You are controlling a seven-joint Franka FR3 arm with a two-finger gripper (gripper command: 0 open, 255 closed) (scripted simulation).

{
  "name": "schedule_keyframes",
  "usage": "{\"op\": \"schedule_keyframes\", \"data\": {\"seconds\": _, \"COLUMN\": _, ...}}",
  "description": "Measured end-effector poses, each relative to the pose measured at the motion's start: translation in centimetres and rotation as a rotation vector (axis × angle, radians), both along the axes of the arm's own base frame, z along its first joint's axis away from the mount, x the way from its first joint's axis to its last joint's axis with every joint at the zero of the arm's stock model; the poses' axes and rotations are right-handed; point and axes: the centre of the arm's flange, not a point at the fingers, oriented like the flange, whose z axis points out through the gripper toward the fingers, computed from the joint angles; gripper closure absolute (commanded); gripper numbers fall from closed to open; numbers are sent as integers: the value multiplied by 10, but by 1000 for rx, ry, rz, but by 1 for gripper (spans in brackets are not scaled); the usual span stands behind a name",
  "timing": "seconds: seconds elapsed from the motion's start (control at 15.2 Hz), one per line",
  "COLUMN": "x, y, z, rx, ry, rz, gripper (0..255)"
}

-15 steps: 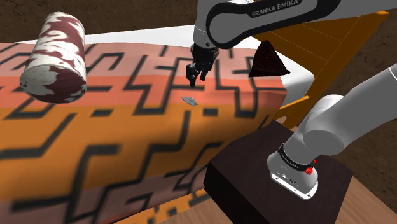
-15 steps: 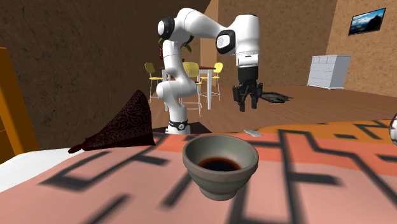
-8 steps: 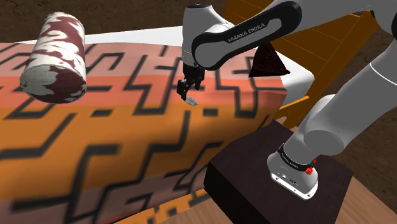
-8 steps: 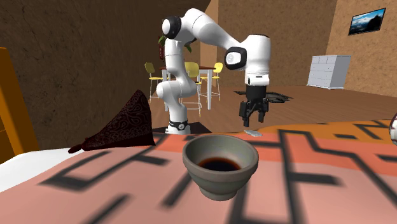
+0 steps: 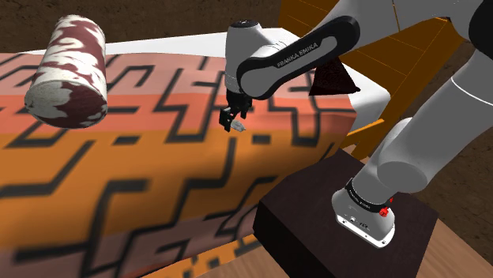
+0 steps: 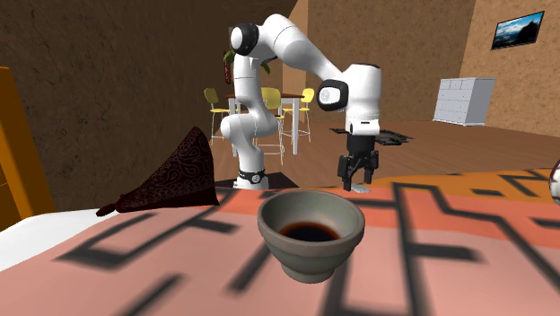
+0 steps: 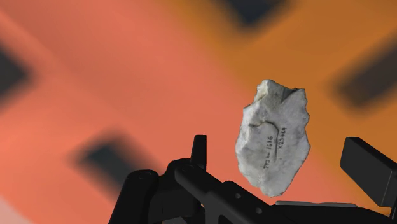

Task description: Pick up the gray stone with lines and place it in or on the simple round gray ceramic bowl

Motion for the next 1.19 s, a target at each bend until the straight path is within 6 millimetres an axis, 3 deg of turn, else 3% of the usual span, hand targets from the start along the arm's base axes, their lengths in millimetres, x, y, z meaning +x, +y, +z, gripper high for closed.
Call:
{"op": "schedule_keyframes", "data": {"seconds": 0.33, "x": 0, "y": 0, "z": -1, "rx": 0, "ry": 0, "rz": 0, "gripper": 0}}
{"op": "schedule_keyframes", "data": {"seconds": 0.4, "x": 0, "y": 0, "z": -1, "rx": 0, "ry": 0, "rz": 0, "gripper": 255}}
{"op": "schedule_keyframes", "data": {"seconds": 1.19, "x": 0, "y": 1, "z": 6, "rx": 1, "ry": -3, "rz": 0, "gripper": 255}}
